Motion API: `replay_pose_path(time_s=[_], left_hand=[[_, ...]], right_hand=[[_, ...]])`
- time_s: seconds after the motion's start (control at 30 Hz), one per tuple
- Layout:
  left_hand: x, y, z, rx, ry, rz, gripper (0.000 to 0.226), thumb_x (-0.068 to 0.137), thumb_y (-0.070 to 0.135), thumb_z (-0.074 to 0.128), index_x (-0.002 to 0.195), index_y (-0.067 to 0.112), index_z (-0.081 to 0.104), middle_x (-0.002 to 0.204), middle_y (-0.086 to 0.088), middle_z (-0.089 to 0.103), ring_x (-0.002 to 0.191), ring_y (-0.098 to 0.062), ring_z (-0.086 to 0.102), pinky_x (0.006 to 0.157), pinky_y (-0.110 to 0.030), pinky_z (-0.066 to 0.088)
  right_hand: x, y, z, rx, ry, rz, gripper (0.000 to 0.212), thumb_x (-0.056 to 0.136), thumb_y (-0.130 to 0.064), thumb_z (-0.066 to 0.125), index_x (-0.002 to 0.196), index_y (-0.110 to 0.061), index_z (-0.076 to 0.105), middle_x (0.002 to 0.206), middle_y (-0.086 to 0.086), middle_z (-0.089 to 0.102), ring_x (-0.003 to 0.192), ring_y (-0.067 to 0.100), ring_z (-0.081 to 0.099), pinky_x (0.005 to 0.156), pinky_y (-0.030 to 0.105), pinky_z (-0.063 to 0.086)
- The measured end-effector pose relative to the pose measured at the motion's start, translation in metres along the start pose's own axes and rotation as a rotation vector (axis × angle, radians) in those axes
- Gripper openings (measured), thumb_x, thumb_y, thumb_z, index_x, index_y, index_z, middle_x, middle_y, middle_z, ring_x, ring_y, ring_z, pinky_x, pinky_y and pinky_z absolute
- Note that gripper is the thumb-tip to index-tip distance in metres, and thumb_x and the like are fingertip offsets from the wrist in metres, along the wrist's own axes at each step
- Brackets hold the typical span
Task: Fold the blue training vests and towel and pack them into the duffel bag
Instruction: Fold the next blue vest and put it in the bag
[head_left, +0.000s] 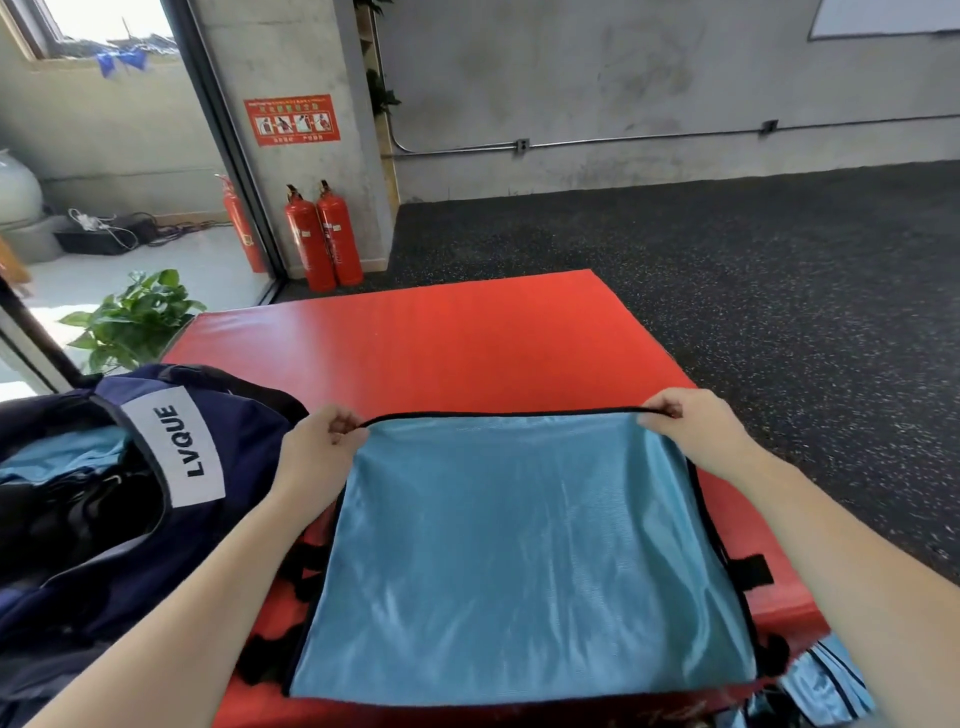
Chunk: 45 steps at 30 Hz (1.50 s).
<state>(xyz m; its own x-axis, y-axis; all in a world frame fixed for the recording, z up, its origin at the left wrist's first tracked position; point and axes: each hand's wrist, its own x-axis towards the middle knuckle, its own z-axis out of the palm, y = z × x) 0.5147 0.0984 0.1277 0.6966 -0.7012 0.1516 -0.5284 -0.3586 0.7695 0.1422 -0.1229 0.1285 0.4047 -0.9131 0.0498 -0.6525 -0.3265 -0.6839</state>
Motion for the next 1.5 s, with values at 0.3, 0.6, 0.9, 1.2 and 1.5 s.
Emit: replay_pose_path(time_s=[0.3,0.6,0.9,1.2,1.5], left_hand=[[0.008,-0.024,0.021,0.183,-0.060,0.017,0.015,0.093,0.012,0.062,0.102,0.014,0.072,0.086,0.006,0.068,0.075,-0.007,0.060,0.061,-0.013,0.039],[0.018,0.009,0.008,0.123,0.042,0.041,0.008,0.098,0.020,0.056,0.095,0.023,0.062,0.079,0.003,0.065,0.067,-0.017,0.058,0.053,-0.028,0.041],[0.036,-0.017,0.020,0.145,-0.138,-0.057,0.021,0.090,0.023,0.072,0.111,0.025,0.070,0.086,0.010,0.066,0.078,-0.002,0.057,0.067,-0.016,0.039],[0.021,-0.014,0.022,0.454,-0.115,0.107,0.030,0.092,0.025,0.059,0.122,0.025,0.065,0.109,0.004,0.064,0.101,-0.022,0.058,0.084,-0.037,0.047],[-0.076,0.013,0.041,0.471,-0.347,0.376,0.045,0.098,0.042,0.056,0.139,0.026,0.051,0.146,0.007,0.047,0.138,-0.018,0.040,0.110,-0.038,0.032]], right_hand=[[0.010,0.020,0.014,-0.099,-0.023,0.091,0.007,0.089,-0.030,0.076,0.089,-0.026,0.070,0.093,-0.004,0.069,0.092,0.014,0.063,0.068,0.023,0.040],[0.022,0.002,-0.003,-0.053,0.111,0.033,0.001,0.094,-0.028,0.067,0.094,-0.027,0.068,0.095,-0.008,0.065,0.096,0.013,0.057,0.084,0.029,0.039],[0.024,0.007,0.020,-0.102,0.011,0.132,0.011,0.094,-0.017,0.069,0.101,-0.023,0.065,0.097,-0.004,0.063,0.091,0.014,0.058,0.079,0.027,0.041],[0.019,0.010,0.025,-0.176,0.088,0.073,0.033,0.093,-0.031,0.070,0.123,-0.019,0.061,0.116,0.001,0.067,0.101,0.015,0.058,0.088,0.032,0.046],[-0.016,0.015,0.002,-0.134,-0.115,0.187,0.078,0.076,-0.037,0.087,0.142,-0.024,0.047,0.134,0.008,0.059,0.108,0.018,0.057,0.090,0.031,0.042]])
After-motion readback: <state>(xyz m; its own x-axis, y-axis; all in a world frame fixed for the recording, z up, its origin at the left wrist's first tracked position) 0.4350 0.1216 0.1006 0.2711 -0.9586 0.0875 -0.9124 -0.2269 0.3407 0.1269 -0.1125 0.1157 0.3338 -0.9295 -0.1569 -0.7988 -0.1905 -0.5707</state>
